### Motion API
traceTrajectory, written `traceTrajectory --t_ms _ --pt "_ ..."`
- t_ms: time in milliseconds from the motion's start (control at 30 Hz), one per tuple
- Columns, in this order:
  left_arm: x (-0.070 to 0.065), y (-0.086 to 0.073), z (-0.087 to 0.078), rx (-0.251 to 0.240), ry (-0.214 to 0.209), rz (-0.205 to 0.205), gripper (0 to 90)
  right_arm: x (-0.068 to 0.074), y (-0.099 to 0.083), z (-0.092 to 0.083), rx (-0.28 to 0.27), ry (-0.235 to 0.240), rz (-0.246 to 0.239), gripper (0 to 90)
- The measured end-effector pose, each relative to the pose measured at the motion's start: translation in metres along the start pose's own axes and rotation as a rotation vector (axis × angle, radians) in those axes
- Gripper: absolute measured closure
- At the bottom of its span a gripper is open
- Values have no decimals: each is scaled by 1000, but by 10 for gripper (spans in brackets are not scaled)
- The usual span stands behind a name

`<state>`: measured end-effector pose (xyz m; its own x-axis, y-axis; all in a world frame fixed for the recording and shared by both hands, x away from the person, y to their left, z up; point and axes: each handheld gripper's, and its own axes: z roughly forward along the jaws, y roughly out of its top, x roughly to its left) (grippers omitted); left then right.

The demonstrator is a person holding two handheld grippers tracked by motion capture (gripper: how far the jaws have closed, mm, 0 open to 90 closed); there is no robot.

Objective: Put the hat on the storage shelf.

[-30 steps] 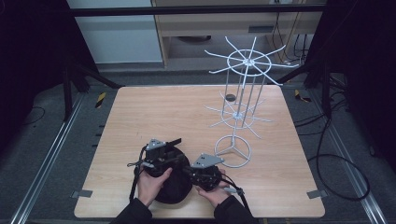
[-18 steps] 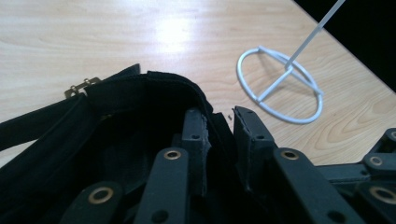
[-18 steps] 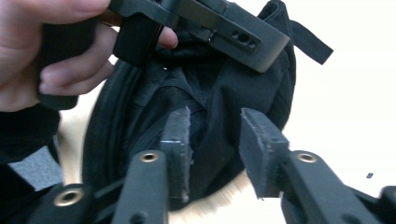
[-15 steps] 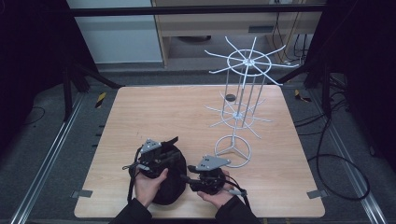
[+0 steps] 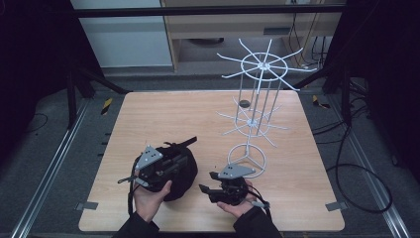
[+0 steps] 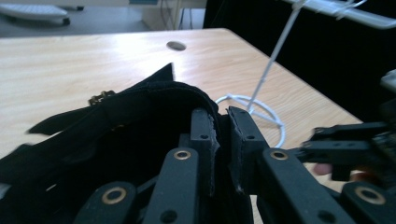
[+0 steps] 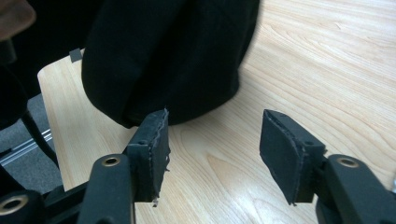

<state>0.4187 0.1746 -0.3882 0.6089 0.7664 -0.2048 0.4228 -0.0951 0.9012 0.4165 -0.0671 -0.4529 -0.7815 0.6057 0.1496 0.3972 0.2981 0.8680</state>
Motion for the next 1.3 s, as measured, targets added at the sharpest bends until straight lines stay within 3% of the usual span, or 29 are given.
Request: traceTrajectory --t_ms 267,400,500,533,567,633,833,967,1133,1300 --pt "-11 6 -5 -24 -56 25 809 -1 3 4 -32 11 20 417" --pt "-17 6 -4 -22 -83 43 810 -4 3 7 -45 39 27 473" --pt "-18 5 -2 -18 -86 48 811 -6 2 8 -35 61 30 734" --pt "-18 5 -2 -18 -86 48 811 -6 2 8 -35 61 30 734" --pt "-18 4 -2 -18 -89 47 811 -7 2 6 -24 65 32 888" --pt "-18 5 -3 -23 -90 50 811 -7 4 3 -23 69 33 897" --pt "-12 6 -11 -66 -69 78 806 -9 19 -20 -57 11 -13 899" --pt "-8 -1 -14 -53 -45 105 802 -3 31 -28 -31 -39 -83 898" --pt "3 -12 -20 -36 -12 109 796 8 39 -21 39 -60 -132 897" --pt "25 -31 -31 -2 65 99 795 29 51 1 82 -64 -174 879"
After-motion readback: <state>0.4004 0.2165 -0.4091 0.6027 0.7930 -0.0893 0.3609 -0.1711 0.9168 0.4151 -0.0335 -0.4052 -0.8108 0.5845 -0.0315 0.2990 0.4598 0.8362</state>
